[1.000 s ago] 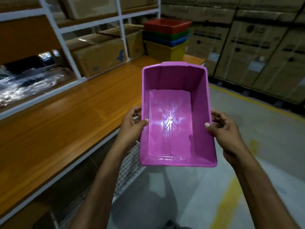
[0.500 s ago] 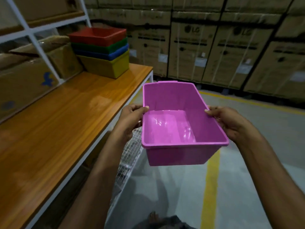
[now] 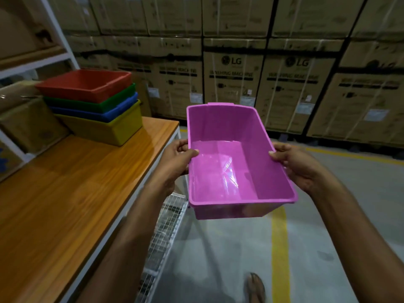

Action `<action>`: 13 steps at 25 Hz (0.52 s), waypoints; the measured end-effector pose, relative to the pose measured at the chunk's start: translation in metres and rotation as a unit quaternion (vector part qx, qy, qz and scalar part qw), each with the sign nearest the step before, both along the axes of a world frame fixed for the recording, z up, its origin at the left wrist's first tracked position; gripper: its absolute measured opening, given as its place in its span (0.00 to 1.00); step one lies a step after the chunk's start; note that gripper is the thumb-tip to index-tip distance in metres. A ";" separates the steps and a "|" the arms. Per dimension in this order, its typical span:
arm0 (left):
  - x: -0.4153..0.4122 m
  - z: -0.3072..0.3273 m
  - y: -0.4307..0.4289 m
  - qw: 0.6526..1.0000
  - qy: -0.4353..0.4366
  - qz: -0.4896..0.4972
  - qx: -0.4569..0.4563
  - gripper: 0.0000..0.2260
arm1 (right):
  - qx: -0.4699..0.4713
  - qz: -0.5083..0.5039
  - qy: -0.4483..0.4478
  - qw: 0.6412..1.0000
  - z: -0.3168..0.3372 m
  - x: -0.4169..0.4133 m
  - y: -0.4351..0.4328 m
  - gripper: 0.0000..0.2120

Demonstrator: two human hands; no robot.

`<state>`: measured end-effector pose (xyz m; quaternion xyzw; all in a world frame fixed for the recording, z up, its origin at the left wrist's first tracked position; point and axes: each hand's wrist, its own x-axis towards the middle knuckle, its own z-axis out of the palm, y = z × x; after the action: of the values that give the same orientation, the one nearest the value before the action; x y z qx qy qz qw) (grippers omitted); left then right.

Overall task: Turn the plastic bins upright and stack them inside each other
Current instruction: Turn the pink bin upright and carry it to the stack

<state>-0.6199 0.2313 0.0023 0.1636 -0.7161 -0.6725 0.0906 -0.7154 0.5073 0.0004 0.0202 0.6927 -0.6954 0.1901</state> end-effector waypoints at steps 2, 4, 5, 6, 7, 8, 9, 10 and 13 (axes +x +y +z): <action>-0.030 -0.003 -0.006 0.999 0.032 0.018 -0.017 0.15 | -0.005 0.012 0.029 1.000 -0.002 -0.042 -0.006 0.16; -0.060 -0.004 -0.014 0.996 0.075 0.047 -0.017 0.16 | -0.010 0.038 0.067 0.997 0.001 -0.088 -0.017 0.15; -0.076 -0.003 -0.018 0.993 0.093 0.069 -0.020 0.16 | -0.012 0.053 0.089 0.995 0.004 -0.113 -0.023 0.15; -0.091 0.000 -0.020 0.990 0.109 0.092 -0.022 0.17 | -0.013 0.067 0.113 0.991 0.008 -0.134 -0.030 0.16; -0.102 0.004 -0.022 0.985 0.125 0.115 -0.025 0.17 | -0.016 0.083 0.134 0.987 0.012 -0.155 -0.039 0.16; -0.113 0.009 -0.024 0.980 0.140 0.138 -0.028 0.16 | -0.022 0.101 0.150 0.983 0.016 -0.175 -0.048 0.16; -0.121 0.015 -0.025 0.974 0.156 0.159 -0.030 0.15 | -0.030 0.115 0.163 0.979 0.022 -0.193 -0.057 0.17; -0.130 0.021 -0.025 0.967 0.174 0.186 -0.031 0.13 | -0.036 0.137 0.177 0.974 0.028 -0.213 -0.068 0.17; -0.146 0.038 -0.030 0.946 0.200 0.251 -0.038 0.10 | -0.055 0.194 0.199 0.959 0.044 -0.263 -0.105 0.16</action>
<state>-0.7663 0.2010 0.0400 0.1962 -0.6440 -0.6192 0.4041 -0.9786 0.4022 0.0447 -0.2641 0.6676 -0.6724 0.1801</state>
